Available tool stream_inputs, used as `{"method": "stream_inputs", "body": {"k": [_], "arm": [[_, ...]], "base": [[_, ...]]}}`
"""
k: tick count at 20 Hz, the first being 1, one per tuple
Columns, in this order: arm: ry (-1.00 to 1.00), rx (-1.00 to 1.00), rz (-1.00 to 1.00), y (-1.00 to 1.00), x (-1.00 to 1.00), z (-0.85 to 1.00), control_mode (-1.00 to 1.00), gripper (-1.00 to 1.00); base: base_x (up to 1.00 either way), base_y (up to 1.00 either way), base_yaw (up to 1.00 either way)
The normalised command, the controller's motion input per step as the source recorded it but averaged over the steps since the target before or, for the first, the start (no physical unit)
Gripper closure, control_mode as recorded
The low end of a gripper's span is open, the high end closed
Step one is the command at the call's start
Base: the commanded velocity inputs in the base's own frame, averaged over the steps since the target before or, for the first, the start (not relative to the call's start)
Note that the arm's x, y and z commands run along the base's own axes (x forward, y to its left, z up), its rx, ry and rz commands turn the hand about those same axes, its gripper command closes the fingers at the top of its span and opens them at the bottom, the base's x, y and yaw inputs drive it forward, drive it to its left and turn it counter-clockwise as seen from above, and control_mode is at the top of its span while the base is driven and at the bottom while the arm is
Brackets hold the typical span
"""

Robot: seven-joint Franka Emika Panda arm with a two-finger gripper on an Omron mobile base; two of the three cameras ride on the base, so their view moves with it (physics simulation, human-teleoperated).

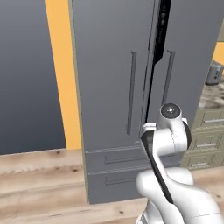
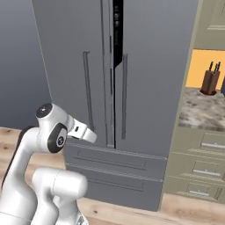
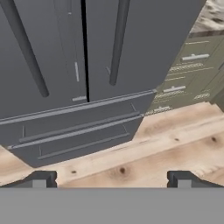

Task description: Move the hot dog bun to the plate on the dining table and place the condiment next to that plate. Then navigate to the fridge and take the sausage and place it on the plate as well.

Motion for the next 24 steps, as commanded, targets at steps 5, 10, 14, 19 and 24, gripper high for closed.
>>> {"method": "stream_inputs", "body": {"k": [5,10,14,19,24], "arm": [[-0.06,0.08,0.12,-0.13,0.67,0.23,-1.0,-1.0],[-0.11,0.0,0.19,-0.26,0.58,0.76,-1.0,-1.0],[0.0,0.0,0.07,-0.26,0.52,0.87,-1.0,-1.0],[0.02,-0.01,0.02,-0.45,0.35,0.54,-1.0,-1.0],[0.0,0.0,0.05,-0.44,0.2,0.4,-1.0,-1.0]], "base": [[0.0,0.0,0.0],[0.0,0.0,0.0],[0.0,0.0,0.0],[0.0,0.0,0.0],[0.0,0.0,0.0]]}}
